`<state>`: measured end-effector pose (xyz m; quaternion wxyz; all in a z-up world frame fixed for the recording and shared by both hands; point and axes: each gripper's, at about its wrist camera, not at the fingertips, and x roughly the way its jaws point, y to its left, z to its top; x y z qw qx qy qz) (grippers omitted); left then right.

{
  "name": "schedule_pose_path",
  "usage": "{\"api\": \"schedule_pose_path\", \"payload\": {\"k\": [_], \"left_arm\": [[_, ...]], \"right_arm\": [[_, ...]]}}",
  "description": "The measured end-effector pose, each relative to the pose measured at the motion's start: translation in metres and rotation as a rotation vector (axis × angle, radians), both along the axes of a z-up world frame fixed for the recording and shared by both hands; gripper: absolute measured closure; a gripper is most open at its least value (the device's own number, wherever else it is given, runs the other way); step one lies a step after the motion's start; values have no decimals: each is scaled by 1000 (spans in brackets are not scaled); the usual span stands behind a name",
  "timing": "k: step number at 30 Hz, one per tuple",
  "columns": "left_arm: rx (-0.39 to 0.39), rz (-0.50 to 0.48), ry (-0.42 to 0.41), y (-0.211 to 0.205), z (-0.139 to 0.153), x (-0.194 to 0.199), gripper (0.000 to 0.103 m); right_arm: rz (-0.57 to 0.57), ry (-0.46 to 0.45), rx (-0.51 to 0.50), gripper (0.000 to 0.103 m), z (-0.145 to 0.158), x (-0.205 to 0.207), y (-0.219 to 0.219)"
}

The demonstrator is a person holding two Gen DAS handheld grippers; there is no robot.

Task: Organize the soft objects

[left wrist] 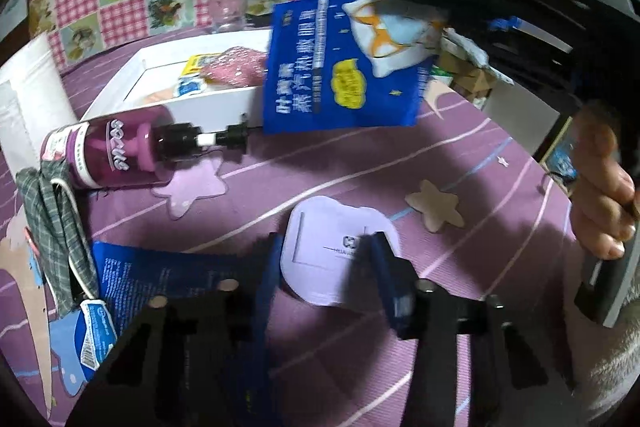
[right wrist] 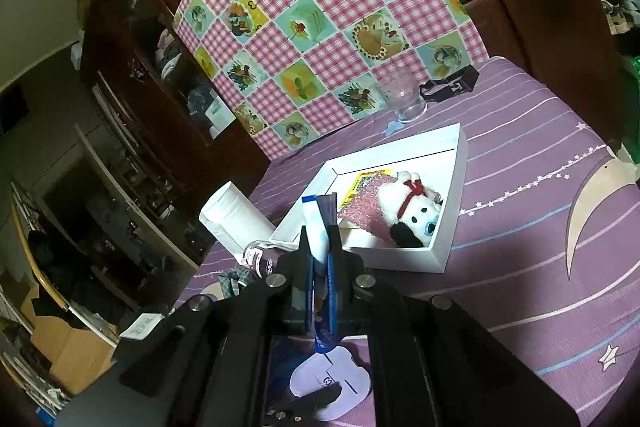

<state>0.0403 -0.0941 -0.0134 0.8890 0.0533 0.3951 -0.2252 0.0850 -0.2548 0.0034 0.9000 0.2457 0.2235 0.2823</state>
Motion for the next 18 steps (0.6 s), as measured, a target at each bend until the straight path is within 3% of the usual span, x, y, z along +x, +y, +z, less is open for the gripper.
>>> {"api": "schedule_pose_path", "payload": {"k": [6,8,12,18], "left_arm": [[-6,4,-10,-2,1,-2,68],[-4,26,-31,1,4,-1,81],[-64,38,-8,9,7,2,86],[-71,39,-36,14,12,-2,89]], "right_arm": [[1,1,-5,96,0,0,1],[-2,0,-4,96,0,0,1],[-4,-4,-7,96,-1,0,2],[-5,-23,-11,96,0,-2,0]]}}
